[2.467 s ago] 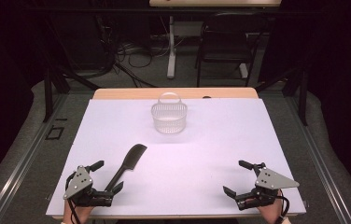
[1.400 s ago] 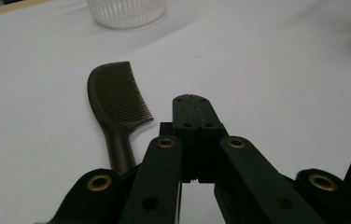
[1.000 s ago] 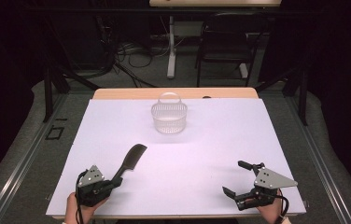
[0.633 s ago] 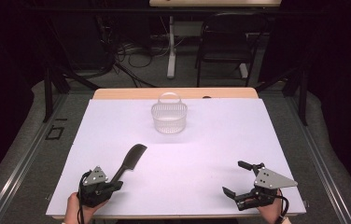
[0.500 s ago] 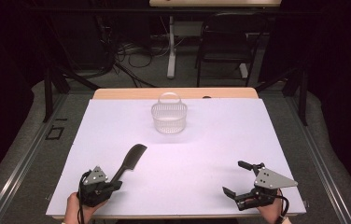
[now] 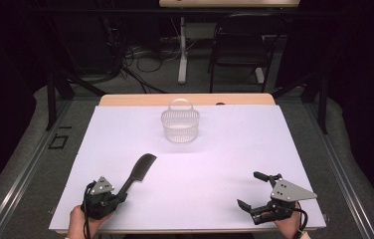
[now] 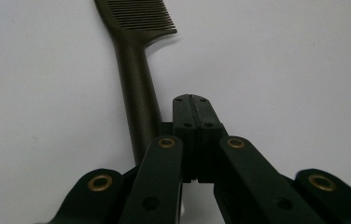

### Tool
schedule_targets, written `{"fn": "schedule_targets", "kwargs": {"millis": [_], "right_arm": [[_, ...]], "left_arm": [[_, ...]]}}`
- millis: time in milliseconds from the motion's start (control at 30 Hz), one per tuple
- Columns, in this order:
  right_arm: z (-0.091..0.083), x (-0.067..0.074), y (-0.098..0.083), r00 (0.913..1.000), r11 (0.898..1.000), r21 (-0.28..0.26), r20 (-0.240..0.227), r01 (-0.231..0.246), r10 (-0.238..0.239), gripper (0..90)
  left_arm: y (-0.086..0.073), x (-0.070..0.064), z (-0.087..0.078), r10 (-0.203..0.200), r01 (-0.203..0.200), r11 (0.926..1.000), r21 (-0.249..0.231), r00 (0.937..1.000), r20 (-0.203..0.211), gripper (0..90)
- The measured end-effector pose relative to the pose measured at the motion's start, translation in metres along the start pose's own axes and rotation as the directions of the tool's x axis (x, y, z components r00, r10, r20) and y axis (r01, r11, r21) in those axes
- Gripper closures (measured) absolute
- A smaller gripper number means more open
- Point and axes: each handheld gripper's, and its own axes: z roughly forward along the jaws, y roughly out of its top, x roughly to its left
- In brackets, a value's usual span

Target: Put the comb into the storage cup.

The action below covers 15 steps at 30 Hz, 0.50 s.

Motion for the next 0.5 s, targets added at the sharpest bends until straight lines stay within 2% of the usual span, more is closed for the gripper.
{"fn": "schedule_targets", "kwargs": {"millis": [233, 333, 500], "right_arm": [[0.0008, 0.0008, 0.0000, 1.0000, 1.000, 0.004, -0.003, -0.005, 0.005, 0.0], [0.0006, 0.0008, -0.0001, 1.0000, 1.000, 0.004, -0.001, -0.009, 0.009, 0.0], [0.0014, 0.0005, 0.0000, 1.0000, 1.000, 0.009, -0.001, -0.004, 0.004, 0.0]], "left_arm": [[-0.0002, 0.0024, -0.0003, -0.004, 0.004, 1.0000, 0.008, 0.9995, -0.030, 90.0], [0.0014, 0.0023, -0.0002, 0.010, -0.009, 0.9998, 0.018, 0.9984, -0.055, 90.0], [0.0033, 0.0043, 0.0002, 0.005, -0.004, 0.9999, 0.015, 0.9977, -0.067, 90.0]]}}
